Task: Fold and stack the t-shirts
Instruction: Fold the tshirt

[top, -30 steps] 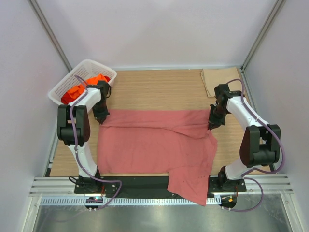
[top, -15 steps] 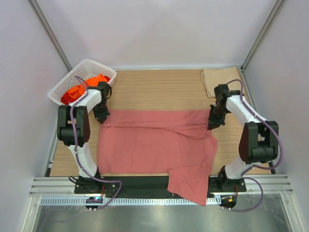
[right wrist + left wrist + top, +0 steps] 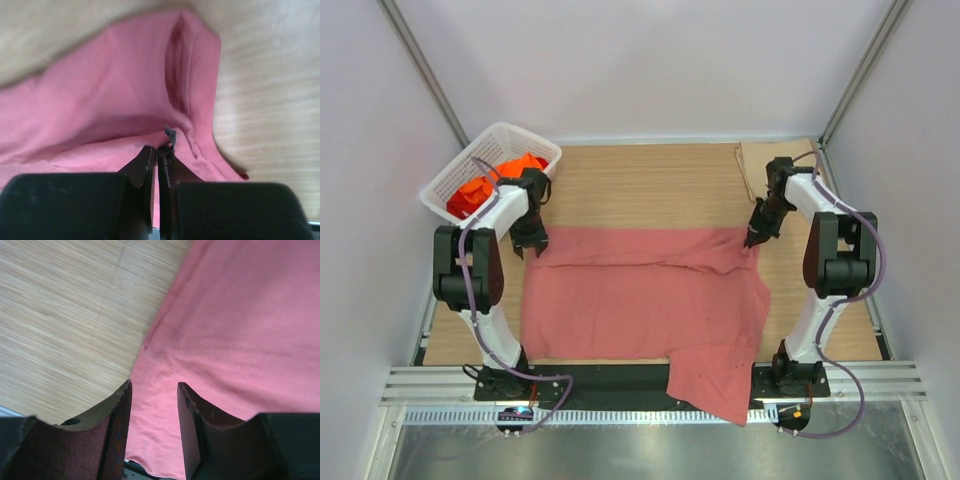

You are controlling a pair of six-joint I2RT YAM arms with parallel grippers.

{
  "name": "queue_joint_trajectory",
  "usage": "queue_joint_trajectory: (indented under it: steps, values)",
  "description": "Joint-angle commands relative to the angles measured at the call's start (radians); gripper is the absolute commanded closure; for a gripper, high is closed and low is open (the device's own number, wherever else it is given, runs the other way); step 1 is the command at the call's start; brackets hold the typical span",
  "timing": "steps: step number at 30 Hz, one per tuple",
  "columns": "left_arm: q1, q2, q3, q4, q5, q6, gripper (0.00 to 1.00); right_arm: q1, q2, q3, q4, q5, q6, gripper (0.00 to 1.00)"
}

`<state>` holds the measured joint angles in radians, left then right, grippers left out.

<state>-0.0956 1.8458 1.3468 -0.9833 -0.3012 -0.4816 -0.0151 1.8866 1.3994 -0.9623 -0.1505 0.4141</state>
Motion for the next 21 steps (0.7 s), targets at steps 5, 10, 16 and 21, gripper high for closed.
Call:
queue_joint_trajectory:
  steps: [5,10,16,21]
  values:
    - [-0.11,-0.1,0.003,-0.009,0.057,-0.029,0.57,-0.078,0.192,0.249,0.039,-0.141,0.092,0.82]
    - [-0.15,-0.1,-0.014,-0.006,0.079,-0.029,0.57,-0.043,0.134,0.306,-0.055,-0.037,0.014,0.41]
    - [-0.185,-0.131,-0.015,-0.023,0.099,-0.034,0.57,0.15,-0.107,0.123,-0.087,0.086,-0.057,0.51]
    - [-0.211,-0.143,0.021,-0.054,0.122,-0.041,0.57,0.277,-0.15,-0.08,0.02,0.118,-0.017,0.65]
